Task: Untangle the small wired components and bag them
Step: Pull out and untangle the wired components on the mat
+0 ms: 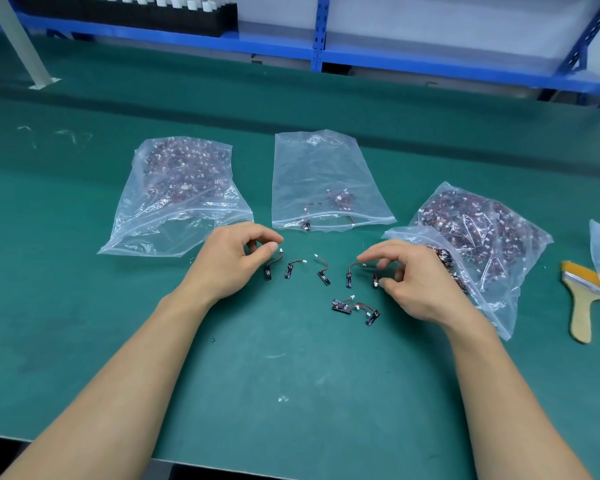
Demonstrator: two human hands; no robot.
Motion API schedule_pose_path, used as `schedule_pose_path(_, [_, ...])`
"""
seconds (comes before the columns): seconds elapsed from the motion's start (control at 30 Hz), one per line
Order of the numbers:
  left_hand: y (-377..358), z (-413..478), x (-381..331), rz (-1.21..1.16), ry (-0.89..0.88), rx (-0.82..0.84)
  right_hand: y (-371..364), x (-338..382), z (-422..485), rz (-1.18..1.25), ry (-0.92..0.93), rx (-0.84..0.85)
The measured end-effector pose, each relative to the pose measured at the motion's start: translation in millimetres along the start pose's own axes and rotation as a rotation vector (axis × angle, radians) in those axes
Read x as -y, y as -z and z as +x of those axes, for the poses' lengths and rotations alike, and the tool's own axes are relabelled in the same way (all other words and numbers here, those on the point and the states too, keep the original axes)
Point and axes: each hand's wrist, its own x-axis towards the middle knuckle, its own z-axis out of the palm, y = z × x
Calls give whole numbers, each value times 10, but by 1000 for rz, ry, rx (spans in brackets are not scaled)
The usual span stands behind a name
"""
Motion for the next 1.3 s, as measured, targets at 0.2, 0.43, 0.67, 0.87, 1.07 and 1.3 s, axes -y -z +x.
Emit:
schedule_pose_path(0.2, [1,6,10,1,2,-7,11,89,-17,72,71,-119])
schedule_pose_path(0.43, [-8,-1,-5,-15,5,-9,-35,355,-133,-196,230,113])
schedule_pose_path(0.67, [-19,-14,-47,-42,-26,-15,-140,507,-139,-404,150,252])
schedule_pose_path(0.87, [-10,-15,-49,-43,-43,-9,-416,700,-196,-73,151,179])
schedule_pose_path(1.07, [10,-23,-55,-54,-31,-4,-597,848,-176,376,19,139])
schedule_pose_path(1.3, [53,-113,-100,-173,-19,80,-638,787,-158,682,-67,-10])
